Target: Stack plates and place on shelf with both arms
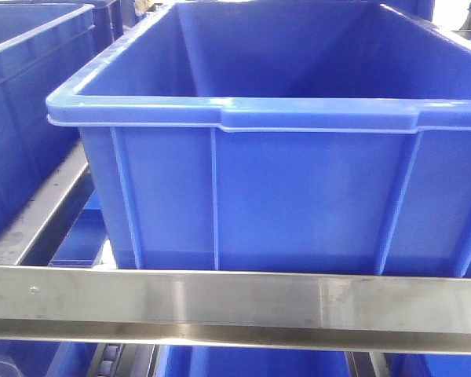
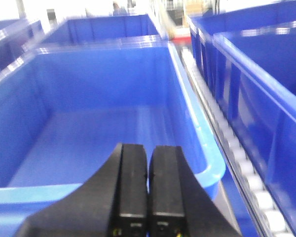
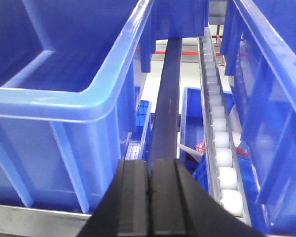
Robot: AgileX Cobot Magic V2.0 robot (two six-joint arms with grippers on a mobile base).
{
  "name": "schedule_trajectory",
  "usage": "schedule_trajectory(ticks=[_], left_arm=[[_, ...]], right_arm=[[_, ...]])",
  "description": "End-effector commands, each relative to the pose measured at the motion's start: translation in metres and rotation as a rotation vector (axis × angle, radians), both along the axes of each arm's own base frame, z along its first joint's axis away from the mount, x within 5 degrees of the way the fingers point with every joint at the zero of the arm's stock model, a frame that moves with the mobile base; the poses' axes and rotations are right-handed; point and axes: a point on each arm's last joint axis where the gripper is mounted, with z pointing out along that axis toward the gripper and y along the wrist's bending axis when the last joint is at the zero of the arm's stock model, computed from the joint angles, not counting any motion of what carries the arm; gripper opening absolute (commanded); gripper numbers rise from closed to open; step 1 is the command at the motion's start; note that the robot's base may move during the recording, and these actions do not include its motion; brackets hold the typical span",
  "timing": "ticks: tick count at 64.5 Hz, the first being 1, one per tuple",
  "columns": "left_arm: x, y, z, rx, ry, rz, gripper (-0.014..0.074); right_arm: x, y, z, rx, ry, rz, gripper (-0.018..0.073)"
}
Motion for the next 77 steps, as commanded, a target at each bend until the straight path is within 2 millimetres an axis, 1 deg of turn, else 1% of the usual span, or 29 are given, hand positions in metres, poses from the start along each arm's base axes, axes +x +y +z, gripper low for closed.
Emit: schedule_trajectory(ticks=[1, 10, 12, 15, 77], left_arm=[[-0.008, 0.002, 0.008, -0.013, -0.149, 0.012, 0.0082], [-0.014, 0.002, -0.016, -0.016, -0.156, 0.012, 0.0082], [-0.015, 0.002, -0.018, -0.017, -0.166, 0.012, 0.0082], [-0.015, 0.002, -0.021, -0.013, -0.125, 0.007, 0.0082], [-0.015, 0.002, -0.022, -0.012, -0.117, 0.006, 0.0082]], right_arm=[[-0.001, 0.0, 0.008, 0.006, -0.102, -0.002, 0.0048], [-0.001, 0.0, 0.008, 0.006, -0.102, -0.002, 0.0048], [-0.001, 0.0, 0.008, 0.006, -0.102, -0.002, 0.0048], [-0.001, 0.0, 0.008, 0.006, -0.102, -0.002, 0.0048], [-0.001, 0.0, 0.008, 0.006, -0.098, -0.002, 0.0048]])
